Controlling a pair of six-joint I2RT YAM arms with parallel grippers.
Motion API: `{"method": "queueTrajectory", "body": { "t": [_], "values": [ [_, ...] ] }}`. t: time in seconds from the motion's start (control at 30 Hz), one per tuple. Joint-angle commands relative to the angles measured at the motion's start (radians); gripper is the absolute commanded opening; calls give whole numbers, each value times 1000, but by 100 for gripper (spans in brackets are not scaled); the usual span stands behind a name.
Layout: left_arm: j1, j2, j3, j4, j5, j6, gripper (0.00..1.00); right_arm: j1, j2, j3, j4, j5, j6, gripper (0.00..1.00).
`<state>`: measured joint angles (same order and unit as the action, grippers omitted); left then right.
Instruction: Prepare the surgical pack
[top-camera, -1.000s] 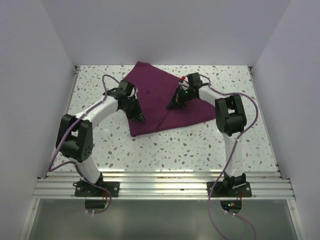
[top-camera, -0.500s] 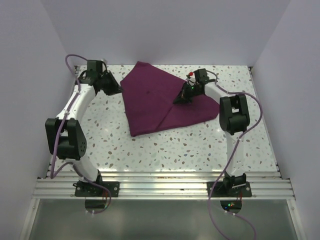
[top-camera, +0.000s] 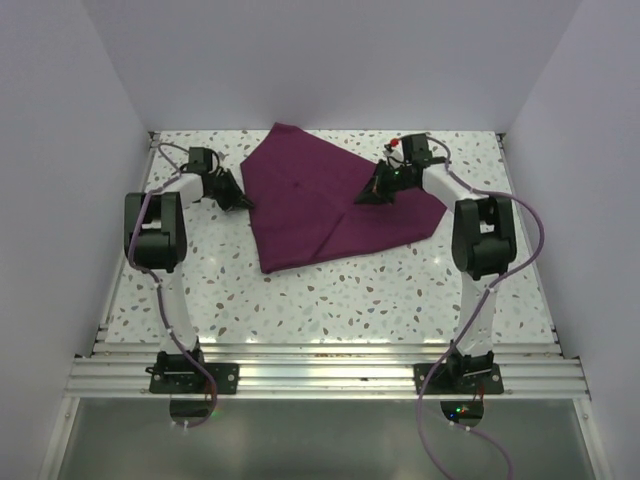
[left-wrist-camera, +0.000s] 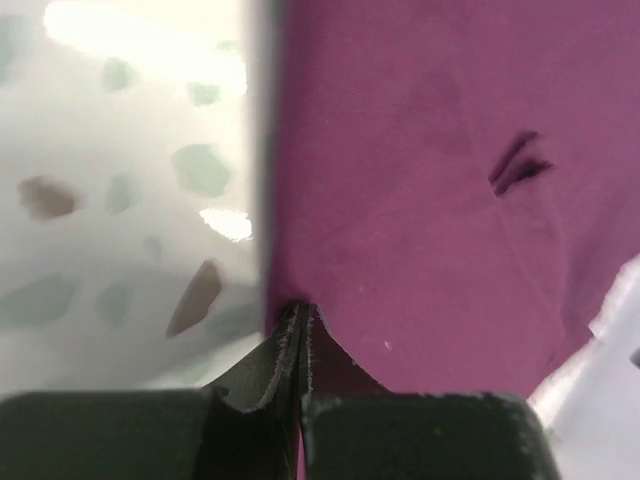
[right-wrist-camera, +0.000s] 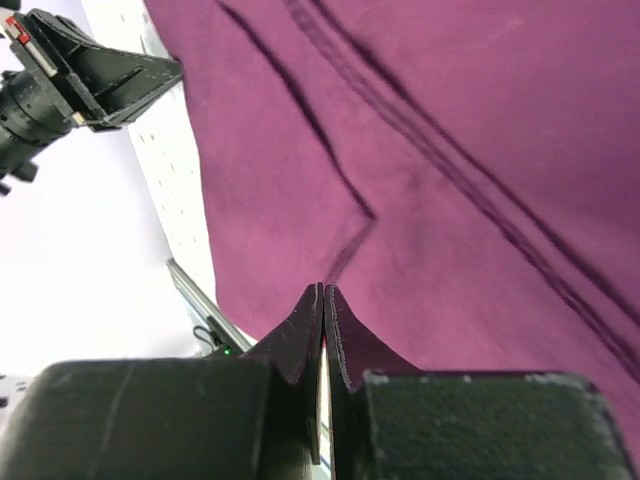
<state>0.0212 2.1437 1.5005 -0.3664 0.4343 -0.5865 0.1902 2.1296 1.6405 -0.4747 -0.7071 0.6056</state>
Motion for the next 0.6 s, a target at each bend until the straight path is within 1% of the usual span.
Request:
{"method": "queueTrajectory", "body": {
  "t": [0.0, 0.03, 0.17, 0.23, 0.3, 0.37, 0.4, 0.43, 0.47, 0.53, 0.57],
  "values": [
    [25, 73, 82, 81, 84, 8, 0, -67, -60, -36, 24, -15, 5, 0],
    [26, 111, 99, 89, 93, 2, 0, -80, -62, -41, 27, -12, 3, 0],
    [34, 179, 201, 99, 107, -19, 0, -161, -74, -79, 33, 29, 10, 0],
    [40, 211, 246, 106, 126, -39, 0, -225, -80, -100, 22, 70, 3, 7],
    [43, 225, 268, 116, 141, -61, 0, -276, -83, -103, -5, 139, -26, 9],
    [43, 234, 294, 119, 142, -68, 0, -305, -82, -93, -44, 231, -62, 20],
    [45, 234, 299, 119, 144, -78, 0, -328, -79, -88, -53, 251, -75, 24],
    [46, 231, 306, 126, 144, -84, 0, -339, -73, -84, -57, 273, -87, 31],
    [49, 228, 305, 130, 146, -91, 0, -351, -66, -59, -86, 320, -117, 34],
    [52, 205, 303, 139, 147, -116, 0, -362, -42, -36, -111, 350, -153, 44],
    [51, 196, 299, 144, 149, -122, 0, -374, -36, -22, -120, 359, -161, 46]
  ]
}}
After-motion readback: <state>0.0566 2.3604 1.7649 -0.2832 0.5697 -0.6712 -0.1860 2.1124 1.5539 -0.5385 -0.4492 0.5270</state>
